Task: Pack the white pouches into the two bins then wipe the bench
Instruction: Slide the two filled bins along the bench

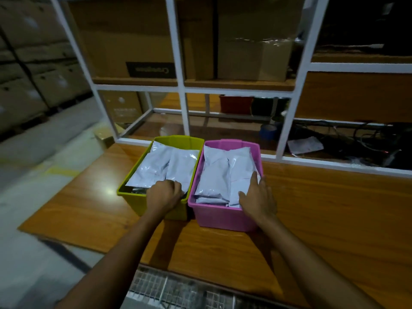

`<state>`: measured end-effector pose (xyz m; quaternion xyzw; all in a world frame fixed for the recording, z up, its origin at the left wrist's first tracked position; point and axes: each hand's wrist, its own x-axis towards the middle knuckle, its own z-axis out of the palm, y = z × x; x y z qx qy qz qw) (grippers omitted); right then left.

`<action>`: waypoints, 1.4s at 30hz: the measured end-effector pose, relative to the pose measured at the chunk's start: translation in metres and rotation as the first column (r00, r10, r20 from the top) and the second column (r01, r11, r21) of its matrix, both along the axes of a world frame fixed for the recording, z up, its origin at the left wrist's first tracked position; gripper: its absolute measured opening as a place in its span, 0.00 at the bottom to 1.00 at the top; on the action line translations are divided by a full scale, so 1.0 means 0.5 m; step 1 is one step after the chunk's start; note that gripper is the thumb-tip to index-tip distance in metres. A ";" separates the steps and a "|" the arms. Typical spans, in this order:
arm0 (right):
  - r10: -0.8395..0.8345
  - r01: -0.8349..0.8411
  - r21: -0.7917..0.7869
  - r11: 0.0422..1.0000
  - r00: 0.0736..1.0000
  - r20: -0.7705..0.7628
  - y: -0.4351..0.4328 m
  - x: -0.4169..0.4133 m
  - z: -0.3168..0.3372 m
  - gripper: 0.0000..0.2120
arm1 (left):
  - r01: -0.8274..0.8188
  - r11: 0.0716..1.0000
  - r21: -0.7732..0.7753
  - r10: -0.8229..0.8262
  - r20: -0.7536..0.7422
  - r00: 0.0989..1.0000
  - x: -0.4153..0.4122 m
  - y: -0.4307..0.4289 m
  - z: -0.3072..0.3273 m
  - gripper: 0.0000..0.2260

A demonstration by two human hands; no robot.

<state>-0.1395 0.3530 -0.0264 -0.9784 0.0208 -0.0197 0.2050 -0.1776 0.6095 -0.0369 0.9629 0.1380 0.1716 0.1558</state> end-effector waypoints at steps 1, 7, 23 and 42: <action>0.014 -0.014 -0.004 1.000 1.000 -0.005 0.025 -0.003 -0.001 0.39 | -0.018 1.000 0.003 0.018 0.008 1.000 -0.010 0.024 0.001 0.20; 0.086 -0.089 -0.055 0.995 0.995 -0.052 0.176 -0.001 0.009 0.40 | -0.085 0.996 -0.010 0.086 0.038 0.996 -0.026 0.176 -0.010 0.20; 0.302 -0.304 -0.115 0.946 0.953 -0.035 0.543 0.129 -0.002 0.38 | -0.134 0.991 0.018 0.134 0.017 0.991 0.092 0.610 -0.025 0.18; 0.243 -0.252 -0.152 0.956 0.967 -0.073 0.718 0.215 -0.019 0.36 | -0.137 0.990 -0.044 0.141 0.089 0.986 0.147 0.779 -0.034 0.19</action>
